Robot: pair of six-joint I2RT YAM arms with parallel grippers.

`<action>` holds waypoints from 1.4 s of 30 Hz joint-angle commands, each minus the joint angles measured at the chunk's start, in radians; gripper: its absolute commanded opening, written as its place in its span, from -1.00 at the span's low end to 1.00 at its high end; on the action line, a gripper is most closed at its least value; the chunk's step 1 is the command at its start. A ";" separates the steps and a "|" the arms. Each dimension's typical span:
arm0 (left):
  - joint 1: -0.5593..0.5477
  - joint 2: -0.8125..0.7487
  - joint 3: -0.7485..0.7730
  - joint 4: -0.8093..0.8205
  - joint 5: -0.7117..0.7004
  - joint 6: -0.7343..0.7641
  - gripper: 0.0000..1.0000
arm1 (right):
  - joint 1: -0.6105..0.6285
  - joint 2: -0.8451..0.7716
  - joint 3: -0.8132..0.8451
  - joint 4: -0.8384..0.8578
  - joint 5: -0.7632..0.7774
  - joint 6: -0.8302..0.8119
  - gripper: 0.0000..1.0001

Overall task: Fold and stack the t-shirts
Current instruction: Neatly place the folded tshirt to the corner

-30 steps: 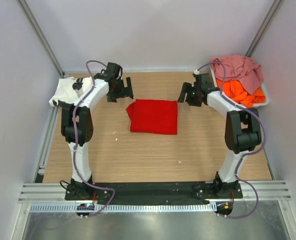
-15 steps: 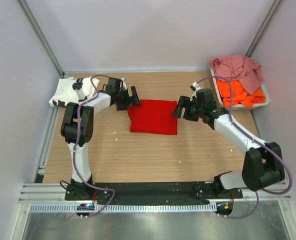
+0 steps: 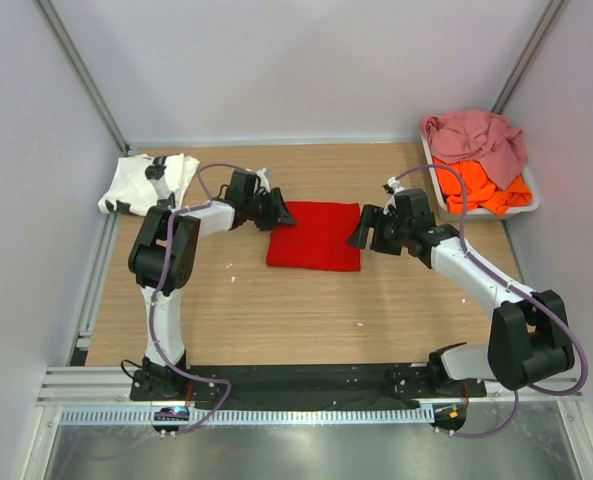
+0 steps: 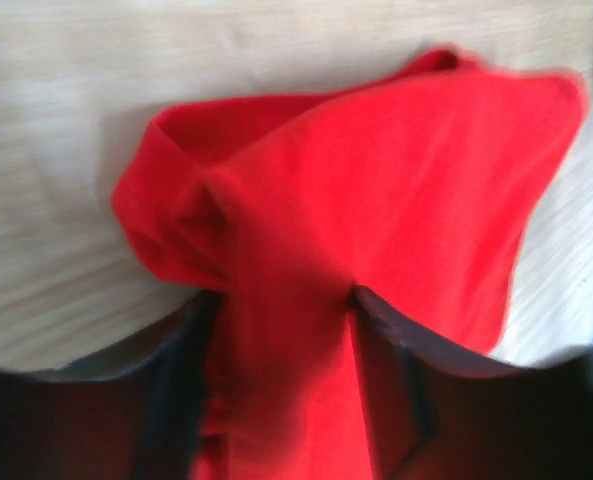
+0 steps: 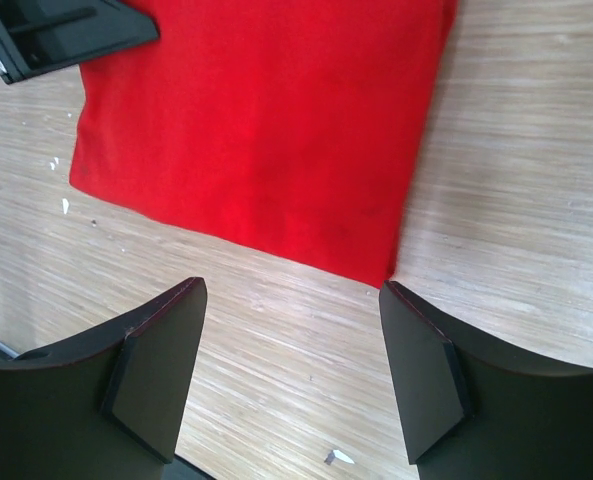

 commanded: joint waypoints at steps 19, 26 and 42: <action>0.145 0.105 0.593 -0.758 0.120 0.204 -1.00 | -0.002 -0.179 -0.061 0.043 -0.088 0.051 0.53; 0.233 0.209 0.903 -1.056 -0.032 0.326 -1.00 | -0.001 -0.240 -0.130 0.086 -0.177 0.074 0.53; 0.321 0.164 1.138 -1.147 -0.537 0.511 -1.00 | 0.002 -0.348 -0.228 0.076 -0.263 0.057 0.53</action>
